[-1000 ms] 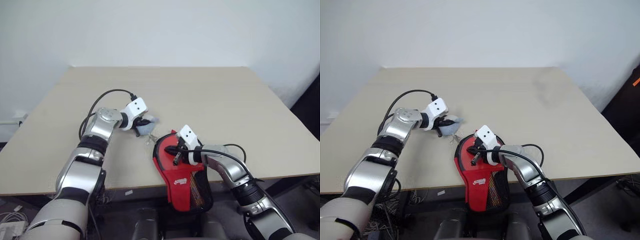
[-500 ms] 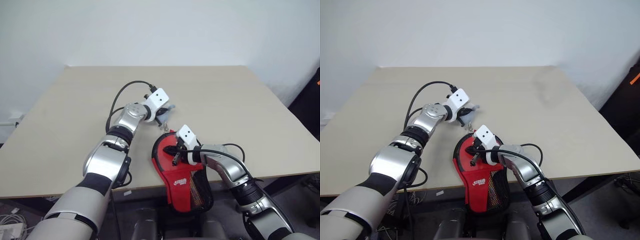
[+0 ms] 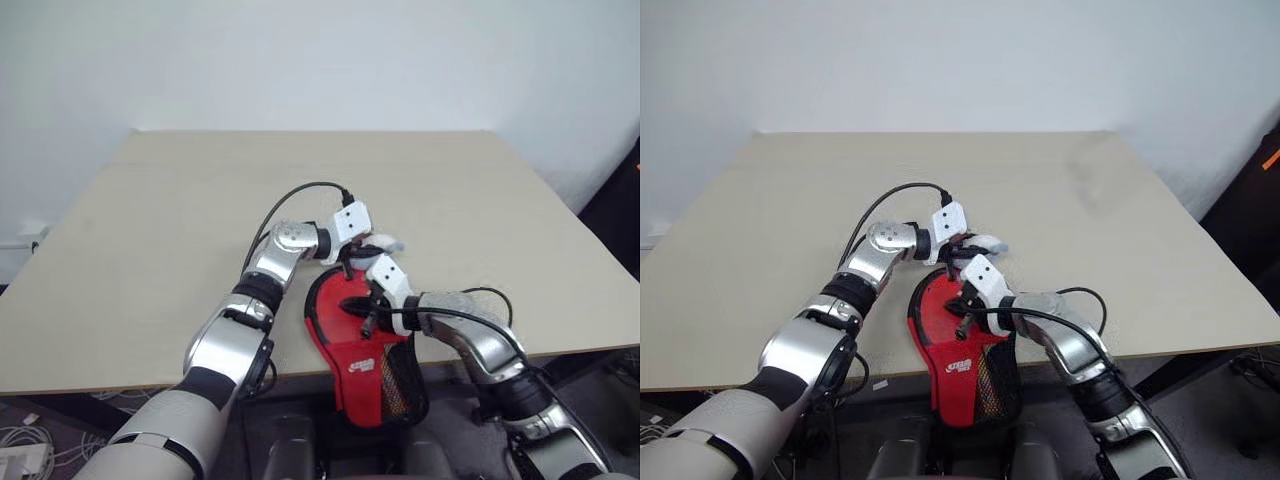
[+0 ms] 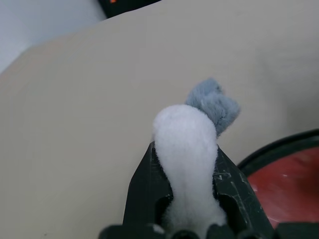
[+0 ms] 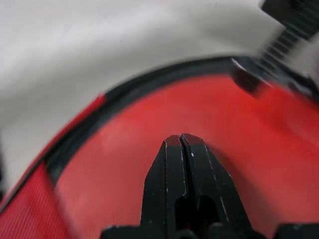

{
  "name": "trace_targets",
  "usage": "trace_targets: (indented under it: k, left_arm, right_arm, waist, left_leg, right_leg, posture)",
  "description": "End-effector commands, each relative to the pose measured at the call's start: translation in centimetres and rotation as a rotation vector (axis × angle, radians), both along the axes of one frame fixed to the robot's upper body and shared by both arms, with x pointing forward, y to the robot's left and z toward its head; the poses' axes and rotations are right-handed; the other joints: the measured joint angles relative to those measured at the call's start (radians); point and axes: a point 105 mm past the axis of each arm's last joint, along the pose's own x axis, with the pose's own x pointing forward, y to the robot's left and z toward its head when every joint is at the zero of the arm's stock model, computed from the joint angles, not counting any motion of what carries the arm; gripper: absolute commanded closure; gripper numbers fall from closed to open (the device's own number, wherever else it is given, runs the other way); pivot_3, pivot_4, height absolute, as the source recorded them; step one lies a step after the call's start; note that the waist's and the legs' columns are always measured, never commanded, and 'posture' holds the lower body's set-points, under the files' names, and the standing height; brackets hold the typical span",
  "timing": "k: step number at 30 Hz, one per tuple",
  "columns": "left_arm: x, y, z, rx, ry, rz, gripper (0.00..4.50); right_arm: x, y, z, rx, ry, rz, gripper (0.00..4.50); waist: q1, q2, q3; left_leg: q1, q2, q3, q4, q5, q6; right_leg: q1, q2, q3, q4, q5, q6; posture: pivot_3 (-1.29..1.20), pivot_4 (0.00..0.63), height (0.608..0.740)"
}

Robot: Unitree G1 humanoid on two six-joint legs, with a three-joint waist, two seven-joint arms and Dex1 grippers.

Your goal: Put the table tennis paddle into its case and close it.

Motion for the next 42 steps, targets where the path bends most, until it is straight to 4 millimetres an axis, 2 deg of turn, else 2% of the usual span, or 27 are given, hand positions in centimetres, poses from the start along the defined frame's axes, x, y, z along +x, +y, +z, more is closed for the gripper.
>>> trace_targets:
  k: [1, 3, 4, 6, 12, 15, 20, 23, 26, 27, 28, 30, 33, 37, 41, 42]
  left_arm:
    - [-0.6, -0.6, 0.9, -0.018, -0.018, -0.057, 4.14]
    - [-1.1, -0.7, 0.7, -0.023, 0.011, -0.079, 4.14]
    - [-1.3, -0.8, 0.6, -0.026, 0.024, -0.087, 3.86]
    - [-1.6, -0.8, 0.4, -0.031, 0.041, -0.101, 3.27]
    - [-2.3, -0.9, 0.4, -0.023, 0.061, -0.148, 1.09]
    - [-2.4, -0.9, 1.1, -0.016, 0.042, -0.17, 0.04]
    - [-2.4, -0.7, 3.6, -0.06, 0.005, -0.185, 0.01]
    - [-2.7, -0.4, 5.5, -0.1, 0.024, -0.204, 0.01]
    - [-2.9, 0.0, 7.0, -0.135, 0.026, -0.202, 0.63]
    - [-3.0, 0.1, 7.5, -0.149, 0.024, -0.202, 0.95]
    - [-3.0, 0.3, 8.1, -0.167, 0.025, -0.194, 1.32]
    - [-3.0, 0.9, 9.0, -0.202, 0.03, -0.169, 2.02]
    - [-3.0, 2.2, 9.8, -0.231, 0.044, -0.125, 3.12]
    - [-3.5, 4.5, 9.1, -0.238, 0.061, -0.051, 4.5]
    - [-4.5, 6.9, 7.5, -0.225, 0.089, 0.028, 4.5]
    - [-4.5, 7.7, 7.0, -0.222, 0.106, 0.057, 4.5]
  right_arm:
    - [-0.9, -0.7, 2.6, 0.034, -0.03, 0.044, 4.5]
    - [-1.3, -1.3, 3.5, 0.03, -0.036, 0.057, 4.5]
    - [-1.4, -1.7, 3.9, 0.023, -0.041, 0.063, 4.5]
    - [-1.4, -2.2, 4.4, 0.01, -0.048, 0.064, 4.5]
    - [-0.9, -3.3, 4.9, -0.013, -0.061, 0.05, 4.5]
    - [-0.7, -3.6, 5.3, -0.019, -0.07, 0.05, 4.5]
    - [-0.9, -4.1, 6.0, -0.027, -0.081, 0.08, 4.5]
    - [-2.0, -4.6, 6.8, -0.036, -0.079, 0.14, 4.5]
    - [-2.4, -5.4, 7.4, -0.05, -0.079, 0.172, 4.5]
    - [-2.5, -5.7, 7.6, -0.058, -0.079, 0.18, 4.5]
    - [-2.3, -6.0, 7.9, -0.066, -0.087, 0.178, 4.32]
    - [-1.4, -6.4, 8.6, -0.073, -0.107, 0.151, 3.87]
    - [0.1, -6.4, 9.6, -0.069, -0.147, 0.099, 2.83]
    - [1.2, -5.6, 10.0, -0.065, -0.177, 0.068, 1.41]
    - [2.0, -4.1, 9.4, -0.06, -0.207, 0.046, 0.02]
    - [2.2, -3.8, 9.0, -0.063, -0.209, 0.042, 0.02]
  waist:
    - [0.0, 0.0, 0.0]
    - [0.0, 0.001, 0.0]
    - [0.0, 0.0, 0.0]
    - [0.001, 0.0, 0.0]
    - [0.0, 0.0, 0.0]
    - [0.001, 0.0, 0.0]
    - [0.0, 0.001, 0.001]
    - [0.001, 0.001, 0.001]
    - [0.0, 0.001, 0.001]
    - [0.0, 0.001, 0.001]
    - [0.0, 0.001, 0.001]
    - [0.0, 0.001, 0.001]
    - [-0.002, 0.001, 0.001]
    - [-0.01, 0.001, 0.001]
    - [-0.01, 0.002, 0.001]
    - [-0.01, 0.002, 0.001]
  left_leg:
    - [0.0, 0.0, 0.0, 0.0, 0.0, 0.0]
    - [0.0, 0.0, 0.0, 0.001, 0.0, 0.002]
    - [0.0, 0.0, -0.001, 0.001, 0.0, 0.002]
    - [0.0, 0.0, -0.001, 0.001, 0.0, 0.003]
    - [0.0, 0.0, -0.001, 0.002, -0.001, 0.003]
    - [-0.001, 0.0, -0.001, 0.002, 0.0, 0.003]
    - [-0.001, 0.0, -0.001, 0.002, 0.0, 0.003]
    - [-0.001, 0.0, -0.001, 0.002, 0.0, 0.003]
    - [-0.001, 0.0, -0.002, 0.002, -0.001, 0.004]
    - [0.0, 0.0, -0.002, 0.002, -0.001, 0.004]
    - [0.0, 0.0, -0.002, 0.002, -0.001, 0.004]
    - [0.0, 0.0, -0.002, 0.002, -0.001, 0.004]
    - [0.0, 0.001, -0.002, 0.002, 0.0, 0.003]
    - [0.0, 0.001, -0.001, 0.001, 0.0, 0.003]
    - [0.0, 0.001, -0.001, 0.001, 0.0, 0.003]
    - [0.0, 0.001, -0.001, 0.001, 0.0, 0.002]
  right_leg:
    - [0.0, 0.0, 0.0, 0.0, 0.0, 0.0]
    - [0.0, 0.0, 0.0, 0.0, 0.0, 0.0]
    - [0.0, 0.0, 0.0, 0.0, 0.0, 0.0]
    - [0.001, 0.0, -0.001, 0.0, 0.0, 0.0]
    - [0.001, 0.0, -0.001, 0.0, 0.0, 0.0]
    - [0.001, 0.0, -0.001, 0.0, 0.0, 0.0]
    - [0.001, 0.0, -0.001, 0.0, 0.0, 0.0]
    - [0.001, 0.0, -0.001, 0.0, 0.0, 0.0]
    - [0.001, 0.0, -0.001, -0.001, 0.0, 0.0]
    - [0.001, 0.0, -0.001, -0.001, 0.0, 0.0]
    - [0.001, 0.0, -0.001, -0.001, 0.0, 0.0]
    - [0.001, 0.0, -0.001, -0.001, 0.0, 0.0]
    - [0.001, 0.0, -0.001, -0.001, 0.0, 0.0]
    - [0.001, 0.001, -0.001, -0.001, 0.0, 0.0]
    - [0.001, 0.001, 0.0, -0.001, 0.0, 0.0]
    - [0.001, 0.001, 0.0, -0.001, 0.0, 0.0]
  posture:
    - [0.0, 0.0, 0.654]
    - [0.0, 0.0, 0.654]
    - [0.0, 0.0, 0.654]
    - [0.0, 0.0, 0.654]
    - [0.0, 0.0, 0.654]
    - [0.0, 0.0, 0.654]
    - [0.0, 0.0, 0.654]
    - [0.0, 0.0, 0.654]
    - [0.0, 0.0, 0.654]
    - [0.0, 0.0, 0.654]
    - [0.0, 0.0, 0.654]
    - [0.0, 0.0, 0.654]
    - [0.0, 0.0, 0.654]
    - [0.0, 0.0, 0.654]
    - [0.0, 0.0, 0.654]
    - [0.0, 0.0, 0.654]
